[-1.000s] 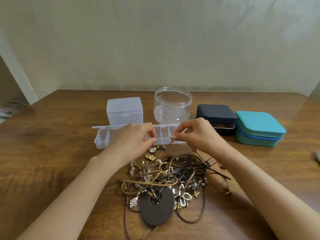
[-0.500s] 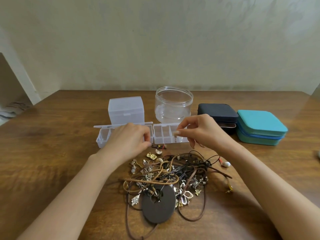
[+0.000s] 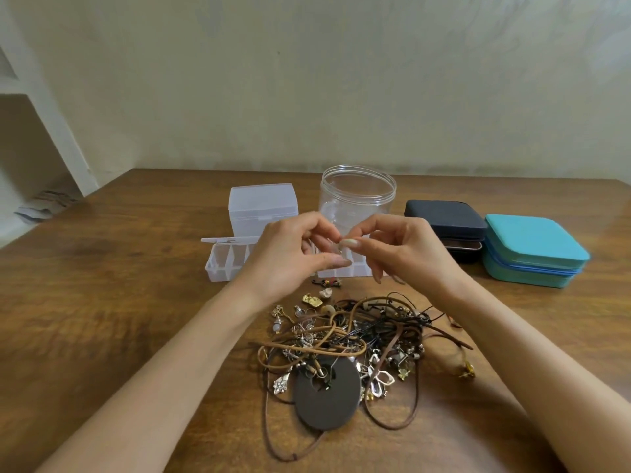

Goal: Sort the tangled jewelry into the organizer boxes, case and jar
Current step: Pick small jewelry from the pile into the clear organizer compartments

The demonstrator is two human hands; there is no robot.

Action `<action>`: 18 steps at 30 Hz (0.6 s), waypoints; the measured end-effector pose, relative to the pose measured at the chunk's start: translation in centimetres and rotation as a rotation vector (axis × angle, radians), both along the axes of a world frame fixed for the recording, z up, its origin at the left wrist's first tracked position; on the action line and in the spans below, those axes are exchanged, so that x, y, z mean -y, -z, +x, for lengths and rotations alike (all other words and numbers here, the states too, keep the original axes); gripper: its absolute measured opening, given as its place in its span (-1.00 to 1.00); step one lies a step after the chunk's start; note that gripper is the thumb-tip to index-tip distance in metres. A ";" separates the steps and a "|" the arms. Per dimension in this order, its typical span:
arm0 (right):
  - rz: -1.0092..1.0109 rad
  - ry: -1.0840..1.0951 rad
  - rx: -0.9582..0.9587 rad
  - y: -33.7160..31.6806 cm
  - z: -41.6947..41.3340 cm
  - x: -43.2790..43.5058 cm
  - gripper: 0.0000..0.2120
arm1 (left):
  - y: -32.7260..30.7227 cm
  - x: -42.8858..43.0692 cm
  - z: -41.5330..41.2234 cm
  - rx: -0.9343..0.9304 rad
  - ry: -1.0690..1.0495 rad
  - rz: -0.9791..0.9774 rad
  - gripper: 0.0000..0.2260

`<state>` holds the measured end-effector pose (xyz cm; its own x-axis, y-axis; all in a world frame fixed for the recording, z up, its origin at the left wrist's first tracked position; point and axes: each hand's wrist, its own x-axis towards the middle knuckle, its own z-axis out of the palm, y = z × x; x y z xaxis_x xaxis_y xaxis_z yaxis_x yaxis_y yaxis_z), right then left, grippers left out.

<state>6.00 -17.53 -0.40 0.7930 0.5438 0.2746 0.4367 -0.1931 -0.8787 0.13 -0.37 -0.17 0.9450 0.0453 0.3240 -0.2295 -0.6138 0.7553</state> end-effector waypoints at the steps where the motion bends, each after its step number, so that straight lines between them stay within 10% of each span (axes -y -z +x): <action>1: -0.022 0.011 0.031 0.2 0.0 0.0 -0.86 | -0.2 -0.2 0.0 0.003 -0.014 0.018 -0.81; 8: -0.486 -0.009 0.395 1.8 -0.4 -1.7 -0.87 | -1.0 -2.4 -0.3 -0.096 -0.239 0.445 -0.87; 18: -0.609 -0.006 0.522 2.3 -1.1 -3.8 -0.91 | -0.7 -2.3 -0.7 -0.329 -0.183 0.824 -0.94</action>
